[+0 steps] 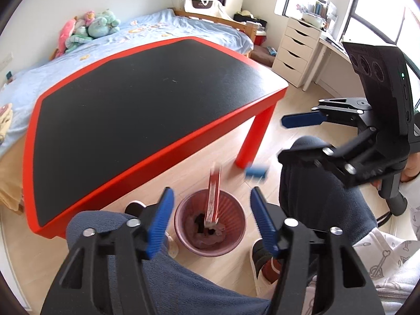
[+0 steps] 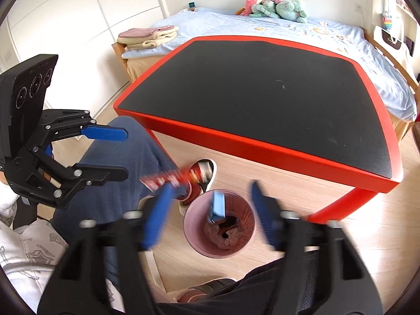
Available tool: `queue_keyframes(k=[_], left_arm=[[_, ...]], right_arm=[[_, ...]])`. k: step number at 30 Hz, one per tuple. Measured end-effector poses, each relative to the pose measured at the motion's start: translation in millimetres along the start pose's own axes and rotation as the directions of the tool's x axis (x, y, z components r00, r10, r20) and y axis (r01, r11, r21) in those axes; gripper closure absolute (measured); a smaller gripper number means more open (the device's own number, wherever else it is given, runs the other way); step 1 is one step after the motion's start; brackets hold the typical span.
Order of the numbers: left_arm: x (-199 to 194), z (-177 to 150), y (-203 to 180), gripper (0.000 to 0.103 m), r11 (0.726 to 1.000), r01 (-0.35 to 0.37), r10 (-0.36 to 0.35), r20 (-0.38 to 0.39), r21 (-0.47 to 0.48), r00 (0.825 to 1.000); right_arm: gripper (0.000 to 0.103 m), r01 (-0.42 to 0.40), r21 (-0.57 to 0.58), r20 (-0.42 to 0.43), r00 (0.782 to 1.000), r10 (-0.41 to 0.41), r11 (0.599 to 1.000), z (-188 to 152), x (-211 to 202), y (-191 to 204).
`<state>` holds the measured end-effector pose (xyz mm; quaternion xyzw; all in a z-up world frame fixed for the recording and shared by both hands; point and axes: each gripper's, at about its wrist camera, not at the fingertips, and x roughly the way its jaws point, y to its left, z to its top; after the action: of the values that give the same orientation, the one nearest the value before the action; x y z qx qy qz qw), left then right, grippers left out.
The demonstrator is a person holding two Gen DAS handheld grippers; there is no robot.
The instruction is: Collect trash
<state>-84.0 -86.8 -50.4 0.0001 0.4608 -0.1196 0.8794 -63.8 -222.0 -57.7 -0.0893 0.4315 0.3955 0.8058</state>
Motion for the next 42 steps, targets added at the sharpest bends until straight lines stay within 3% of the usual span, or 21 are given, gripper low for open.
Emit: queue_keyframes(k=[2,7,20,26,42], left_arm=[[-1,0,2,0.018,1.0,-0.013,0.013,0.01,-0.012,1.0],[-4,0,7,0.009,0.999,-0.021,0.023,0.034,-0.049,0.999],[-5,1,23,0.008,0.991,-0.034,0.042,0.056,-0.129,0.998],[-9,6,32,0.008,0.987,-0.073,0.084,0.071,-0.144,0.994],[-25,67,79,0.008,0.964,-0.195,0.225,0.163,-0.183,0.961]], right_arm=[[0.012,0.013,0.012,0.004,1.0,-0.013,1.0,-1,0,-1],[0.005,0.042,0.022,-0.011,0.999,-0.042,0.999,-2,5,-2],[0.003,0.044,0.047,-0.029,0.999,-0.042,0.998,1,10,-6],[0.003,0.07,0.069,-0.028,0.997,-0.068,0.995,12,10,-15],[0.003,0.145,0.051,0.113,0.982,-0.15,0.988,105,-5,-42]])
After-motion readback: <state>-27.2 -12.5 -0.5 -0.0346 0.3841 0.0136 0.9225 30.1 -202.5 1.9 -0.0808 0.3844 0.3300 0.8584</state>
